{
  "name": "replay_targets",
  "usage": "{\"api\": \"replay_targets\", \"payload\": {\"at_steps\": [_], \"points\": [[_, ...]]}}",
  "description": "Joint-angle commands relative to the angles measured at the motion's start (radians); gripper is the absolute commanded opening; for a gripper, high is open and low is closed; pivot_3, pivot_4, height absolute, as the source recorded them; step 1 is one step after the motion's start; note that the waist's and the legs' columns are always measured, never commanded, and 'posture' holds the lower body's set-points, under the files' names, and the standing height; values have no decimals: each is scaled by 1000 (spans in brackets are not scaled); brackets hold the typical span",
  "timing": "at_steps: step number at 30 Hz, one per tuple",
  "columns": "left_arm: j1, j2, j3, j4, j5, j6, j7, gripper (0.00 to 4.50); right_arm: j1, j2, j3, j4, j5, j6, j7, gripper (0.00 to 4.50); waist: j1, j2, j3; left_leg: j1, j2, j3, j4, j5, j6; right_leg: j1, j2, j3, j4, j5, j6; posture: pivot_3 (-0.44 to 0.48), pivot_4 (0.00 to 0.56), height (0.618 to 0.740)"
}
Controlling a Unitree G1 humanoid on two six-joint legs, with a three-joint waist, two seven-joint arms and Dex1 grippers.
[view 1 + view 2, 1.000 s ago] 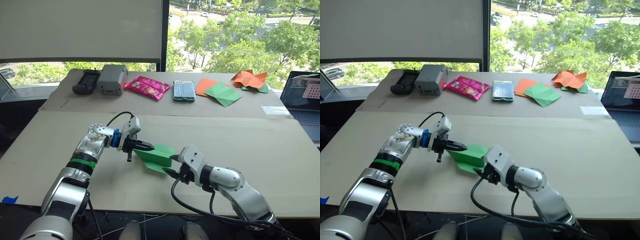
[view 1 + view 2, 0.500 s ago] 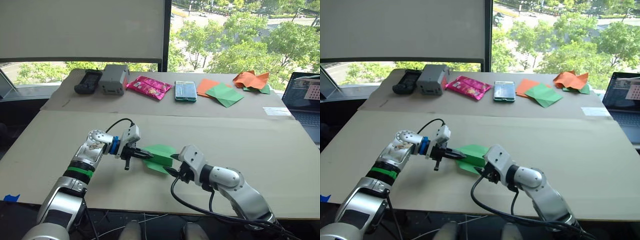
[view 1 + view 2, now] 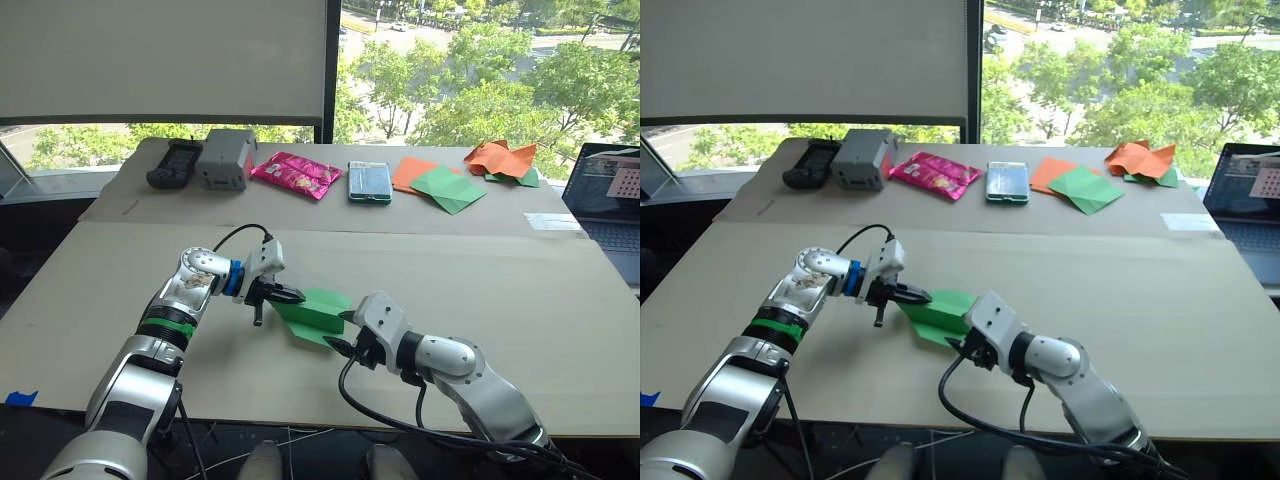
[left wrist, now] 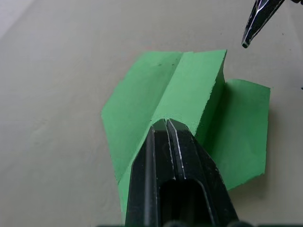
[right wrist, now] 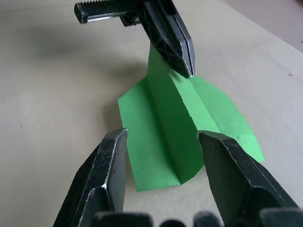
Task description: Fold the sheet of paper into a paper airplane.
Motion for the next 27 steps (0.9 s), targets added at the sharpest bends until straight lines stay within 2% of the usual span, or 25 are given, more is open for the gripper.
{"api": "replay_targets", "payload": {"at_steps": [1, 8, 27], "points": [[-45, -1, 9, 7, 9, -32, -12, 0, 3, 11, -11, -49, 12, -2, -14, 2637, 0, 0, 0, 0, 0, 0, 0, 0, 0, 0, 0, 0, 0, 0, 0, 0, 150, 720], [-7, 30, -5, -54, 16, -25, -76, 0, 10, 15, -12, -59, 15, 5, -22, 2637, -2, 0, 0, 0, 0, 0, 0, 0, 0, 0, 0, 0, 0, 0, 0, 0, 150, 720], [161, 84, -30, -278, 9, 63, -76, 0, -16, 29, -20, -36, 15, 10, -26, 2637, 0, 1, 0, 1, 0, 0, 0, 0, 0, 0, 0, 0, 0, 0, 0, 0, 150, 720]]}}
